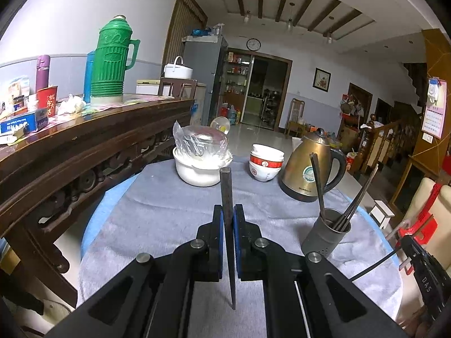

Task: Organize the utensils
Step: 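Hold both chopsticks above the holder cup and lower them into it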

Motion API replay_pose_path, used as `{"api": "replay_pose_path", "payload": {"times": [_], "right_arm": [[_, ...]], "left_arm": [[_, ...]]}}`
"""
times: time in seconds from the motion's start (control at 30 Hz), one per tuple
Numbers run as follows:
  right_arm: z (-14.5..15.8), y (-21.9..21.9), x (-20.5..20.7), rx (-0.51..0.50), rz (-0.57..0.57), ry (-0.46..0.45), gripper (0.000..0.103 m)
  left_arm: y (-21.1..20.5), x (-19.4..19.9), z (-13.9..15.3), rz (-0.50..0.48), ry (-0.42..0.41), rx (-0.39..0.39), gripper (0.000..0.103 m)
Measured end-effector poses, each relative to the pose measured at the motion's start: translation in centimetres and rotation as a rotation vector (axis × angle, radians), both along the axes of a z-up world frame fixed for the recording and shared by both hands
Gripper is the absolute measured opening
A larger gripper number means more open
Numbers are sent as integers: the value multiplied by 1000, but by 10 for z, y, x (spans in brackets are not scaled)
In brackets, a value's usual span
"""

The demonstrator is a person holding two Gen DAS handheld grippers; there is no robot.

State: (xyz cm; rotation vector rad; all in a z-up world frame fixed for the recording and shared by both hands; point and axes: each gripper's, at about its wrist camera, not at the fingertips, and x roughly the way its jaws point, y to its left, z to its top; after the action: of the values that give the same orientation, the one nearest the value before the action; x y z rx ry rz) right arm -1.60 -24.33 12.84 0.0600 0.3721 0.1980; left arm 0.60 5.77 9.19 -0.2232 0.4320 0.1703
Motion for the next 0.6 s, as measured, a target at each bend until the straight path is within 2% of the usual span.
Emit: {"api": "replay_pose_path", "payload": {"times": [0.37, 0.6], "right_arm": [[26, 2, -4, 32, 20, -50, 6], [30, 7, -9, 45, 41, -39, 6]], "left_arm": [[8, 10, 17, -13, -16, -77, 6], [-8, 24, 24, -25, 5, -60, 6]]}}
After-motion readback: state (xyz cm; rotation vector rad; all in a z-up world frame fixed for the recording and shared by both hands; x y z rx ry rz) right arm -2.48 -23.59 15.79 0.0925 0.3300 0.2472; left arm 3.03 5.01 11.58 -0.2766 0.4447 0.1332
